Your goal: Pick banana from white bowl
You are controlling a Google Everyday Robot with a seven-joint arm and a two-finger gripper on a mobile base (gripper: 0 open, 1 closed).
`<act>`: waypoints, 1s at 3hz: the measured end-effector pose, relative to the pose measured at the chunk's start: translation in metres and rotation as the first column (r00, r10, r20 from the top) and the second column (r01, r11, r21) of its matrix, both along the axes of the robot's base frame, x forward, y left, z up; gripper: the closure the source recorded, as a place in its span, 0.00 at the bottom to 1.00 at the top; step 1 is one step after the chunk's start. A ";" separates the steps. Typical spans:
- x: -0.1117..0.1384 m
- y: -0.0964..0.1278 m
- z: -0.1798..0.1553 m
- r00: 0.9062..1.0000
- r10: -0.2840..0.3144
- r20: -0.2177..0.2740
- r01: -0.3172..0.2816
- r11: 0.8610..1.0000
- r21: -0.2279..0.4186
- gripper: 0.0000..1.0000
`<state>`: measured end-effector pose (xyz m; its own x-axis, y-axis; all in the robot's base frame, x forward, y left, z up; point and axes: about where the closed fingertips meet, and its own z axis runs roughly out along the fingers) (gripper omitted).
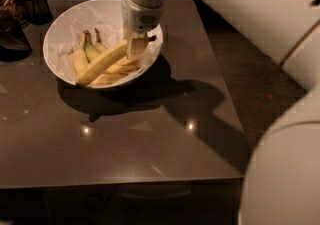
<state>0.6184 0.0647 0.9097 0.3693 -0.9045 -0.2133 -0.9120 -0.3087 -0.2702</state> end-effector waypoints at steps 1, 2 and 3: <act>0.011 -0.010 0.000 0.998 -0.034 0.049 0.031 0.998 0.053 1.00; -0.008 -0.002 0.016 0.999 -0.040 0.035 0.038 0.998 0.053 1.00; -0.036 0.001 0.032 0.998 -0.061 0.029 0.059 0.996 0.071 1.00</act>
Offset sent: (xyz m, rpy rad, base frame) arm -0.0366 0.0049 0.0406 0.0468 -0.0133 -0.0524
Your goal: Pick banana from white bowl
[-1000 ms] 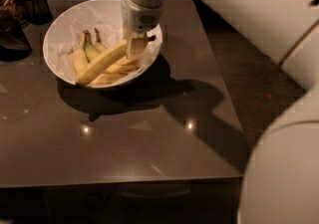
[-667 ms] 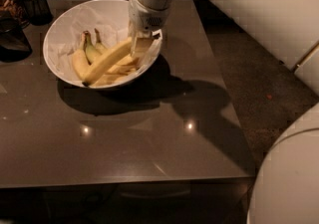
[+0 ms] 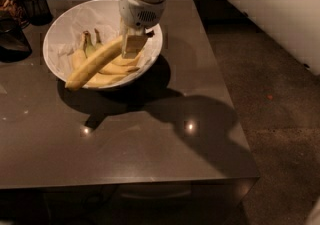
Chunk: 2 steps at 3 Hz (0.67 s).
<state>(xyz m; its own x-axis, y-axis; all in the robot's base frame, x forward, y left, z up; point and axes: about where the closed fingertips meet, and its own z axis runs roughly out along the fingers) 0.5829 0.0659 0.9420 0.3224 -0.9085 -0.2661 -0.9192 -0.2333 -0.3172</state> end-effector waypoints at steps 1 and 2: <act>-0.027 0.000 0.007 1.000 -0.022 -0.001 0.022 0.999 0.040 1.00; -0.048 -0.004 0.008 0.999 -0.048 0.012 0.047 0.995 0.087 1.00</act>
Offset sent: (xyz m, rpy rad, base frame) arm -0.0738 -0.0133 0.0083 0.1513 -0.0347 -0.0905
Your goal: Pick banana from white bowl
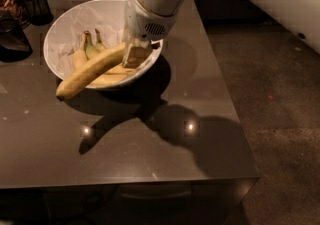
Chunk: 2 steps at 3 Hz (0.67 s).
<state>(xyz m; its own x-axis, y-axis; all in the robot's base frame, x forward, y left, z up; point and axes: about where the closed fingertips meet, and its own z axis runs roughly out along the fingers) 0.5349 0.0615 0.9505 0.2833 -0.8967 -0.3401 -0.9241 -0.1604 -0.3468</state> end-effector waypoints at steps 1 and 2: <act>-0.026 -0.007 0.001 0.998 -0.058 0.020 0.057 0.997 0.047 1.00; -0.050 -0.015 -0.004 0.992 -0.122 0.020 0.120 0.989 0.082 1.00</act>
Offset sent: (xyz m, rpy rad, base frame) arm -0.0776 -0.0281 -0.0120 0.1203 -0.0250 -0.2061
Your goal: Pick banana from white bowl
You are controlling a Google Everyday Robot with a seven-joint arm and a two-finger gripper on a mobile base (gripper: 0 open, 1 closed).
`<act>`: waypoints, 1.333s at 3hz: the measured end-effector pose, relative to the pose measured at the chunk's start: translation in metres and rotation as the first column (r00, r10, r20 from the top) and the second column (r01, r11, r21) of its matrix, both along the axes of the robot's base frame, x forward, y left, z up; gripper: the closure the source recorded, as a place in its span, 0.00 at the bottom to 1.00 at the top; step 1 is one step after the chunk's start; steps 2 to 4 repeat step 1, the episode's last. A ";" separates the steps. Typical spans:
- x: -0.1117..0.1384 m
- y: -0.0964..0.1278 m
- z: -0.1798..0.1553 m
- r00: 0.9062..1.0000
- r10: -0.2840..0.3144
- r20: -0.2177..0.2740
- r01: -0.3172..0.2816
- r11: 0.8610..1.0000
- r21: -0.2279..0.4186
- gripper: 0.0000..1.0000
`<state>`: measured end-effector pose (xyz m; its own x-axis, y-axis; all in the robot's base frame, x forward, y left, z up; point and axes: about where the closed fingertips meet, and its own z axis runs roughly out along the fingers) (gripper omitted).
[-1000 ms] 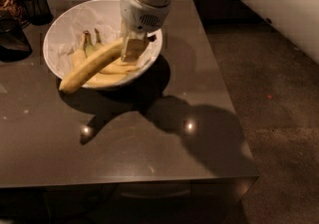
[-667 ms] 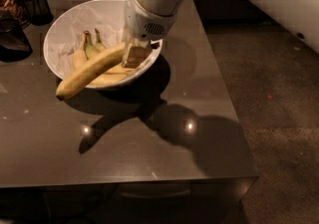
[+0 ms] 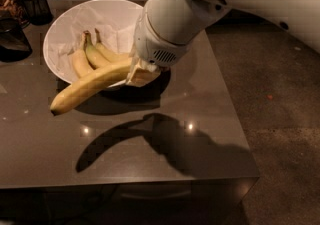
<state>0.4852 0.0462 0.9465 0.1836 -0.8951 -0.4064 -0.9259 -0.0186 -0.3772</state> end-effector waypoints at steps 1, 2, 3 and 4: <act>-0.002 -0.001 -0.003 1.000 -0.004 -0.002 0.004 1.000 -0.003 1.00; -0.002 -0.001 -0.003 1.000 -0.004 -0.002 0.004 1.000 -0.003 1.00; -0.002 -0.001 -0.003 1.000 -0.004 -0.002 0.004 1.000 -0.003 1.00; -0.002 -0.001 -0.003 1.000 -0.004 -0.002 0.004 1.000 -0.003 1.00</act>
Offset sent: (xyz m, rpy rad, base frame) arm 0.0000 0.0000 0.0000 0.0000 0.0000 0.0000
